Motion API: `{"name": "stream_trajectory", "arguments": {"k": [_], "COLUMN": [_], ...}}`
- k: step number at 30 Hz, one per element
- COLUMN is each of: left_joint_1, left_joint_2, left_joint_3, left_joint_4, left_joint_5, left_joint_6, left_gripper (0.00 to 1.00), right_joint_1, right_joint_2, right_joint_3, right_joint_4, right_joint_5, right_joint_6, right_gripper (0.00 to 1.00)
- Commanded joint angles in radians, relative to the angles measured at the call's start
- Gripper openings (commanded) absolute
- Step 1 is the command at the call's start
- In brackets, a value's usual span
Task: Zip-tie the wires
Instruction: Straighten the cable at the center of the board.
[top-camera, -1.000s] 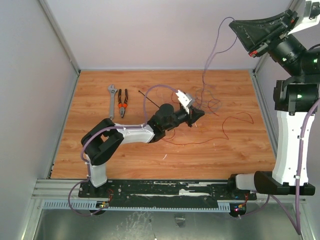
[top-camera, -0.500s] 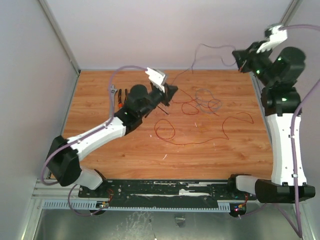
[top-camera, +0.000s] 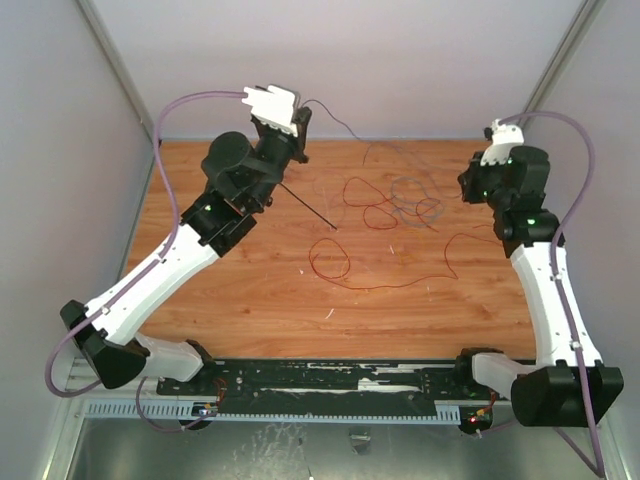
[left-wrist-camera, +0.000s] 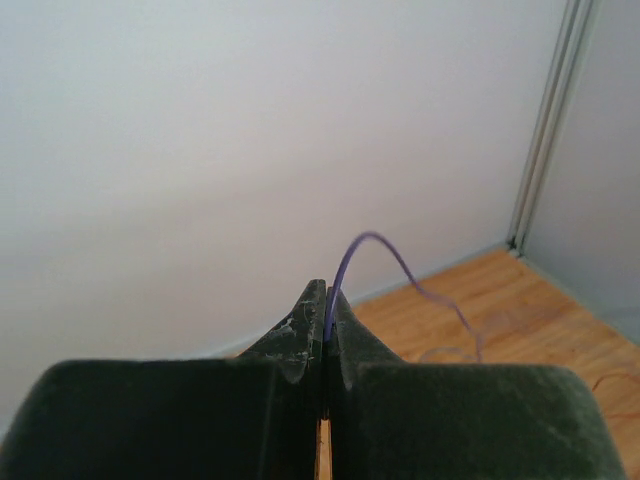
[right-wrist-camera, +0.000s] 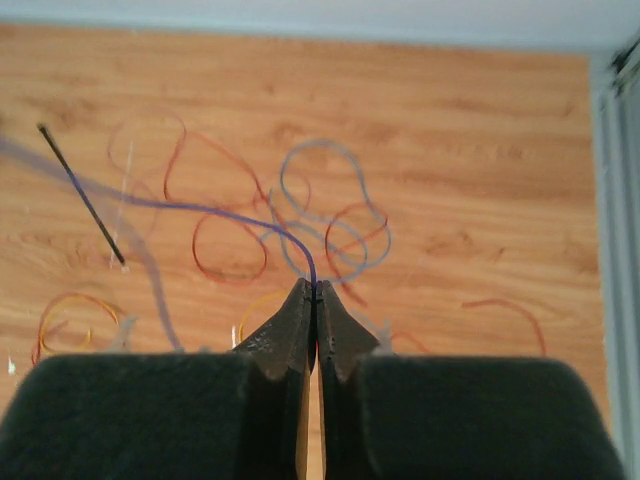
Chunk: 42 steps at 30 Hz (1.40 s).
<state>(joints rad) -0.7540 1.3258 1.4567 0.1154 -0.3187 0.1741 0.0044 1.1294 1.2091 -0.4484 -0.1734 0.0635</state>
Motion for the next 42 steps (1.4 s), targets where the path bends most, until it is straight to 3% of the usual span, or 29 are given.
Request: {"name": "stream_trajectory", "arguments": {"k": [1, 7, 13, 18, 21, 28, 34, 40, 42], "left_joint_1": [0.001, 0.001, 0.001, 0.001, 0.001, 0.001, 0.001, 0.001, 0.001], "left_joint_2": [-0.059, -0.104, -0.149, -0.176, -0.167, -0.240, -0.328, -0.424, -0.440], "left_joint_3": [0.093, 0.166, 0.121, 0.046, 0.042, 0.033, 0.040, 0.030, 0.006], "left_joint_4": [0.034, 0.118, 0.162, 0.183, 0.175, 0.178, 0.116, 0.060, 0.071], "left_joint_5": [-0.011, 0.076, 0.209, 0.240, 0.265, 0.256, 0.149, 0.072, 0.084], "left_joint_6": [-0.010, -0.111, -0.195, -0.198, -0.211, -0.250, -0.198, -0.147, -0.166], "left_gripper": [0.00, 0.00, 0.00, 0.00, 0.00, 0.00, 0.00, 0.00, 0.00], "right_joint_1": [-0.003, -0.003, -0.004, -0.004, -0.002, -0.005, -0.008, -0.055, -0.067], "right_joint_2": [0.013, 0.026, 0.035, 0.008, -0.004, 0.073, 0.124, 0.116, 0.097], "right_joint_3": [-0.126, -0.230, -0.299, -0.317, -0.313, -0.214, -0.176, -0.205, -0.218], "right_joint_4": [0.045, 0.104, 0.209, 0.342, 0.375, 0.238, 0.218, 0.207, 0.210], "right_joint_5": [0.029, 0.137, 0.025, -0.232, -0.258, 0.150, 0.249, 0.287, 0.269], "right_joint_6": [0.006, 0.059, 0.188, 0.261, 0.279, 0.178, 0.148, 0.123, 0.122], "right_gripper": [0.00, 0.00, 0.00, 0.19, 0.28, 0.43, 0.47, 0.46, 0.33]}}
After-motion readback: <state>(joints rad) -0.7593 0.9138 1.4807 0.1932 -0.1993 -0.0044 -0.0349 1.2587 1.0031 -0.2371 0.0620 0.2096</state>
